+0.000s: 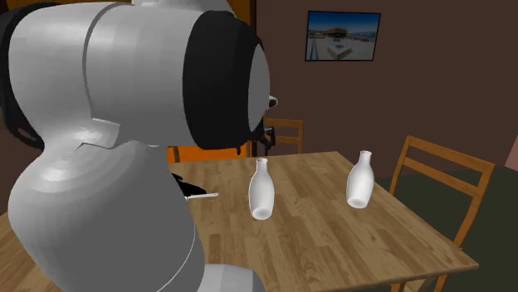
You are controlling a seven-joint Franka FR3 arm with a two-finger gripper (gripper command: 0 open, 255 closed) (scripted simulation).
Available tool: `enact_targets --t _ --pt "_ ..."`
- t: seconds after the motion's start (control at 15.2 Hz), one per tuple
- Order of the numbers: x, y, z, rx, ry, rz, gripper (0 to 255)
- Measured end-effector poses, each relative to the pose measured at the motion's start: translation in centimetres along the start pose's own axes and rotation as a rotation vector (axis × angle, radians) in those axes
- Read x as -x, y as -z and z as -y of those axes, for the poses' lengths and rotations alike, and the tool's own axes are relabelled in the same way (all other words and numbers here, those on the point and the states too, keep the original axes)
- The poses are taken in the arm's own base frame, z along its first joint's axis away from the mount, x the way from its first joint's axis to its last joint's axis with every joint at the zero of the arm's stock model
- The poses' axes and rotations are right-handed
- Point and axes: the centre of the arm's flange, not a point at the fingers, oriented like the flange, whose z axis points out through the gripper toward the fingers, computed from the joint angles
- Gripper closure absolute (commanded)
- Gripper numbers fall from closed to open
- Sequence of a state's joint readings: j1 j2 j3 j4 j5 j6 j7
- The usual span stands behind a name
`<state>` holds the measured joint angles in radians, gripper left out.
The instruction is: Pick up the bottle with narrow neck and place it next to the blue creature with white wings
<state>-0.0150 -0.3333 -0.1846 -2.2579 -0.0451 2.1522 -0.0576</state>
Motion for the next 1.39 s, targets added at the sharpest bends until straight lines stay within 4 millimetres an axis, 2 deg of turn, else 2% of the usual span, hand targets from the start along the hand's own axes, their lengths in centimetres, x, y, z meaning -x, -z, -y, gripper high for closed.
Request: enact_targets --t 0.4,0.53,0.99,1.39 --pt "-4.7 -5.7 -2.5 -0.014 -0.005 -0.003 0" --pt "-5.7 -7.3 -2.7 -0.016 -0.006 -0.003 0" --pt "-6.1 -10.8 -2.8 -0.017 -0.006 -0.004 0" --pt "-6.1 -11.3 -2.8 -0.017 -0.006 -0.005 0"
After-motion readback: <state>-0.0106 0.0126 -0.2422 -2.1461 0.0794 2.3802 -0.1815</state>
